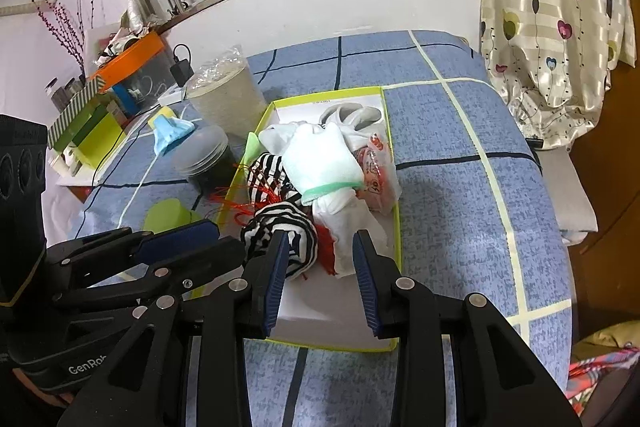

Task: Organize soft objects
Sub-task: 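Open the left gripper to release the striped ball into the tray, then withdraw both grippers from the tray toward the yellow sponge and blue mask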

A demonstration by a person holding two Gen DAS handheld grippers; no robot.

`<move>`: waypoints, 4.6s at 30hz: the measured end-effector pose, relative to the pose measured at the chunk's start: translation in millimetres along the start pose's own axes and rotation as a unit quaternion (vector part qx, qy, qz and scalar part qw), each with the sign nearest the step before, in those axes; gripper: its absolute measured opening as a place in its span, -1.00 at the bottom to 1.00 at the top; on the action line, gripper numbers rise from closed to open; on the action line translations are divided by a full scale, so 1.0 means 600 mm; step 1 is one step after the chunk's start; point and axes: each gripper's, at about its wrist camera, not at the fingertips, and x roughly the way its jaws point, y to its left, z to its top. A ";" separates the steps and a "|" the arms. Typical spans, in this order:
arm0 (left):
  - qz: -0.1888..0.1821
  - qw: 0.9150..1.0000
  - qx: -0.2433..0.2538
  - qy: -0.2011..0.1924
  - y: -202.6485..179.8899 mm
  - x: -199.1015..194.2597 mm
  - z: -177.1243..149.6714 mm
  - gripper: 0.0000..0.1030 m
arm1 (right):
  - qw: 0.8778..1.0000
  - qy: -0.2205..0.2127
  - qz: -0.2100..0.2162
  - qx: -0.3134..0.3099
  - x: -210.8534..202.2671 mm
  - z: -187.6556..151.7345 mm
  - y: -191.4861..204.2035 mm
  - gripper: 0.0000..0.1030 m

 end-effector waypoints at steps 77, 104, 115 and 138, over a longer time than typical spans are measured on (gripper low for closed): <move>0.110 0.990 -0.023 -0.090 0.075 -0.114 0.016 -0.43 | 0.992 -0.102 0.023 -0.070 -0.075 0.023 0.099 -0.33; 0.167 0.980 -0.078 -0.081 0.308 -0.167 0.000 -0.43 | 0.967 -0.041 0.160 -0.192 0.044 0.110 0.308 0.01; 0.178 0.976 -0.102 -0.074 0.408 -0.170 0.025 -0.43 | 0.951 -0.012 0.127 -0.283 0.111 0.166 0.396 0.01; 0.196 0.973 -0.111 -0.046 0.594 -0.067 0.132 -0.43 | 0.937 0.143 0.101 -0.303 0.390 0.254 0.471 0.01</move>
